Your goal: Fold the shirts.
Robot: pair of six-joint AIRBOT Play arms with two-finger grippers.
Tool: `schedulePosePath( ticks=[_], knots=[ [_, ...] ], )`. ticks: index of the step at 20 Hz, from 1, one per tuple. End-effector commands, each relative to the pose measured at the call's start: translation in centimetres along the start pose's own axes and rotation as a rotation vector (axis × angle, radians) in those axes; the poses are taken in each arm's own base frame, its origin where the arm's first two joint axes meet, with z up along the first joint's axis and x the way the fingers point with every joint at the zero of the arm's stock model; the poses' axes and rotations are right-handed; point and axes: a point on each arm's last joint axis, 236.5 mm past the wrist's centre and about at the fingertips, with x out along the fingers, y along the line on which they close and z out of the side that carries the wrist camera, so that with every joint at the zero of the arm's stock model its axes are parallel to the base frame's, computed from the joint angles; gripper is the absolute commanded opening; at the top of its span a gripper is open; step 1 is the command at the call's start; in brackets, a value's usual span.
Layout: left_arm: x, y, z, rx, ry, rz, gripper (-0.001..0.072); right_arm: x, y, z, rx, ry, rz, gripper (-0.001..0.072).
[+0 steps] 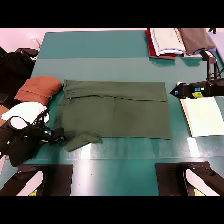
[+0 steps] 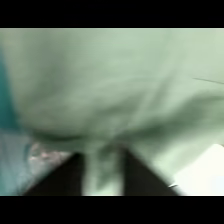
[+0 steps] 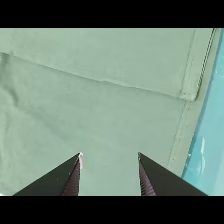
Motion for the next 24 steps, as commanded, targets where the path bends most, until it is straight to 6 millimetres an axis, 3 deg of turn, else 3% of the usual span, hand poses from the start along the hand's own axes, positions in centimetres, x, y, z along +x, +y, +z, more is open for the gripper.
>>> schedulePosePath(
  ticks=[1,3,5,6,7,9,11,13,16,18,20,24],
  knots=[
    [-1.2,-1.9,0.7,0.052,-0.013,-0.052,0.0025,-1.2,-1.4,-2.1,0.039,0.073,-0.021,0.0411],
    [-2.8,-3.1,2.4,0.096,-0.058,-0.06,0.0024,-1.1,-3.7,-5.8,0.14,0.191,-0.034,0.0411],
    [-4.3,-4.1,3.8,0.133,-0.103,-0.065,0.0024,0.2,-6.5,-10.4,0.282,0.296,-0.044,0.0415],
    [-4.7,-4.4,4.2,0.148,-0.118,-0.067,0.0024,1.0,-7.5,-12.9,0.349,0.343,-0.041,0.0515],
    [-5.0,-4.5,4.6,0.152,-0.131,-0.067,0.0024,2.0,-8.3,-15.6,0.424,0.386,-0.036,0.0571],
    [-5.1,-4.6,5.0,0.154,-0.146,-0.067,0.0024,4.0,-8.7,-20.0,0.509,0.465,-0.015,0.0553],
    [-5.1,-4.6,4.9,0.154,-0.145,-0.067,0.0024,5.5,-8.3,-23.0,0.553,0.536,-0.001,0.0488],
    [-5.1,-4.6,4.9,0.154,-0.145,-0.067,0.0025,7.1,-7.6,-23.5,0.556,0.552,0.024,0.0477],
    [-5.1,-4.6,4.8,0.155,-0.14,-0.067,0.0025,9.3,-5.6,-22.3,0.535,0.53,0.081,0.0432],
    [-5.2,-4.8,4.3,0.195,-0.119,-0.068,0.0025,10.4,-4.7,-21.7,0.49,0.511,0.091,0.0261],
    [-5.9,-5.3,3.7,0.23,-0.088,-0.073,0.0023,10.3,-3.9,-21.4,0.412,0.495,0.088,0.0025],
    [-8.9,-5.8,3.0,0.265,-0.172,-0.035,0.0023,7.5,-3.0,-19.0,0.327,0.365,0.09,0.0017]
  ],
)
